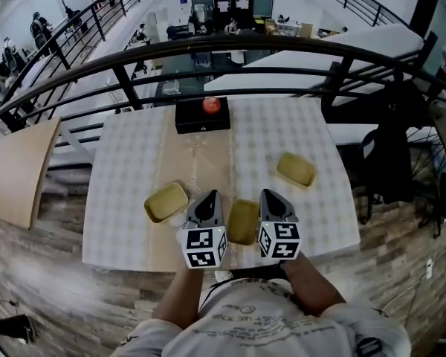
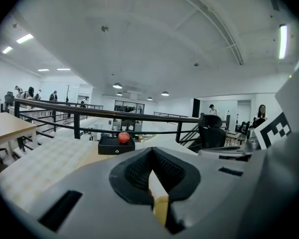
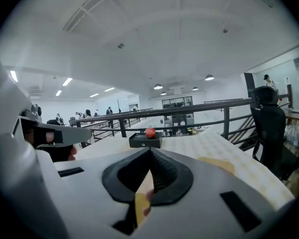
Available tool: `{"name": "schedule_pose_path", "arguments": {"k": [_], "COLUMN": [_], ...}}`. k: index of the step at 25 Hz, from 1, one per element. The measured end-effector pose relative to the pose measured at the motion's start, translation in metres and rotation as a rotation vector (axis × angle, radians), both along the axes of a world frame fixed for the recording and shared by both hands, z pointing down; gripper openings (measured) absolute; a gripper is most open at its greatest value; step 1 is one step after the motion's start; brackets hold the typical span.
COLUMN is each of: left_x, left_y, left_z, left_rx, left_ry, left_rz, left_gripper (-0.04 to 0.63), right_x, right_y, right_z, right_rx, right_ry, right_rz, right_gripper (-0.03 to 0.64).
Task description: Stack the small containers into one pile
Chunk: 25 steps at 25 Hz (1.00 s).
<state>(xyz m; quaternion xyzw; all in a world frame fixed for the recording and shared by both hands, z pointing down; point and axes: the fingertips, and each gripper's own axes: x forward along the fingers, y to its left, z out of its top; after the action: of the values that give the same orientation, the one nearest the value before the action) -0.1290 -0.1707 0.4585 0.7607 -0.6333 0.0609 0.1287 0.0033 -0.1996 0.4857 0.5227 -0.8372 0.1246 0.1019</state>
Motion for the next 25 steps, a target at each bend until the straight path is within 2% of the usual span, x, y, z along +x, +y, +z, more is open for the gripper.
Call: {"name": "schedule_pose_path", "arguments": {"k": [6, 10, 12, 15, 16, 17, 18, 22, 25], "left_x": [0.001, -0.004, -0.004, -0.003, -0.003, -0.003, -0.004, -0.011, -0.014], "left_y": [0.009, 0.006, 0.004, 0.003, 0.003, 0.003, 0.004, 0.005, 0.010], "left_z": [0.043, 0.070, 0.079, 0.082, 0.083, 0.084, 0.085, 0.085, 0.088], "left_rx": [-0.100, -0.160, -0.176, -0.184, -0.186, -0.188, -0.189, -0.192, -0.201], "left_ry": [0.015, 0.029, 0.026, 0.022, 0.023, 0.025, 0.027, 0.038, 0.048], "left_rz": [0.022, 0.021, 0.030, 0.047, 0.053, 0.057, 0.059, 0.056, 0.054], "left_gripper": [0.003, 0.003, 0.003, 0.003, 0.003, 0.003, 0.003, 0.003, 0.003], "right_x": [0.030, 0.035, 0.034, 0.024, 0.019, 0.016, 0.014, 0.019, 0.022], "right_y": [0.010, 0.011, 0.011, 0.018, 0.022, 0.027, 0.031, 0.041, 0.048], "right_z": [0.042, 0.081, 0.102, 0.134, 0.144, 0.154, 0.163, 0.187, 0.198], "right_rx": [-0.114, -0.214, -0.279, -0.426, -0.477, -0.524, -0.564, -0.651, -0.701], "right_ry": [0.016, 0.045, 0.052, 0.019, 0.006, 0.001, 0.009, 0.091, 0.094], "right_rz": [0.077, 0.085, 0.078, 0.038, 0.017, 0.001, -0.005, 0.022, 0.036], "right_gripper": [-0.002, -0.002, -0.002, -0.002, 0.033, 0.160, 0.181, 0.181, 0.180]}}
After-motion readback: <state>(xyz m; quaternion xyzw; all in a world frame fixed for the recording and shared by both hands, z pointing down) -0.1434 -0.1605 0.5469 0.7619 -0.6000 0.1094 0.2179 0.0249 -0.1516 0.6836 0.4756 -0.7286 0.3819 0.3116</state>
